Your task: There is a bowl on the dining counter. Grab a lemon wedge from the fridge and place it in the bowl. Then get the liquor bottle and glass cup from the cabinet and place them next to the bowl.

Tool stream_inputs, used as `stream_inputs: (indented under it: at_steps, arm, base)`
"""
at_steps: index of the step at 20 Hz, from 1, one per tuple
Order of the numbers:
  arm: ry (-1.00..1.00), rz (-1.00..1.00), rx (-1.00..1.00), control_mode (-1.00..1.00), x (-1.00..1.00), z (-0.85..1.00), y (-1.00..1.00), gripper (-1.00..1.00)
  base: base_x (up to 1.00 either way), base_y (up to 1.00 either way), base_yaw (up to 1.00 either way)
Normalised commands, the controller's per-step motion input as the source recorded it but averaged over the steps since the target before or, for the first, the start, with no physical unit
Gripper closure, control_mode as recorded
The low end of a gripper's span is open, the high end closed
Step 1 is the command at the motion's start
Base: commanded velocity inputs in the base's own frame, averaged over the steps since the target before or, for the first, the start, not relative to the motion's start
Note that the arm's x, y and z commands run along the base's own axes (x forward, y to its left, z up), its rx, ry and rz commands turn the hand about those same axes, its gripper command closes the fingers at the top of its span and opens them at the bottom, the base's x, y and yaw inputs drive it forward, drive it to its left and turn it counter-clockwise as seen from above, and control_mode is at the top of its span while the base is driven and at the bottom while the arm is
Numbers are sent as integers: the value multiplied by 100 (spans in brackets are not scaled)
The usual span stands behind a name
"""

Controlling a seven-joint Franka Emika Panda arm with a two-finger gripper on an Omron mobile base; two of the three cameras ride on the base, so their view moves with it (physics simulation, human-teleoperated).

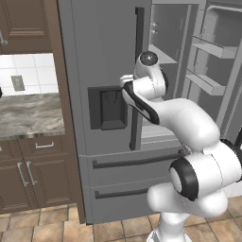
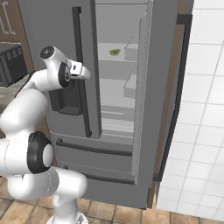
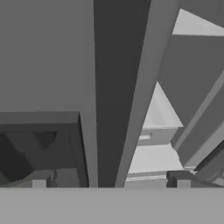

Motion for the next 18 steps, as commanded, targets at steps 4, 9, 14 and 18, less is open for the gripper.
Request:
stream_inputs:
  at_steps: [4, 9, 14, 18]
  arm:
    - [0, 0, 1, -100, 53, 0, 0, -100]
    - [0, 0, 0, -100, 40, -3, 0, -100]
    - [-3, 0, 0, -100, 36, -5, 0, -100]
    - [-1, 0, 0, -100, 40, -11, 0, 100]
  base:
    - [0, 0, 0]
    - [0, 0, 0]
    - [0, 0, 0]
    - [0, 0, 0]
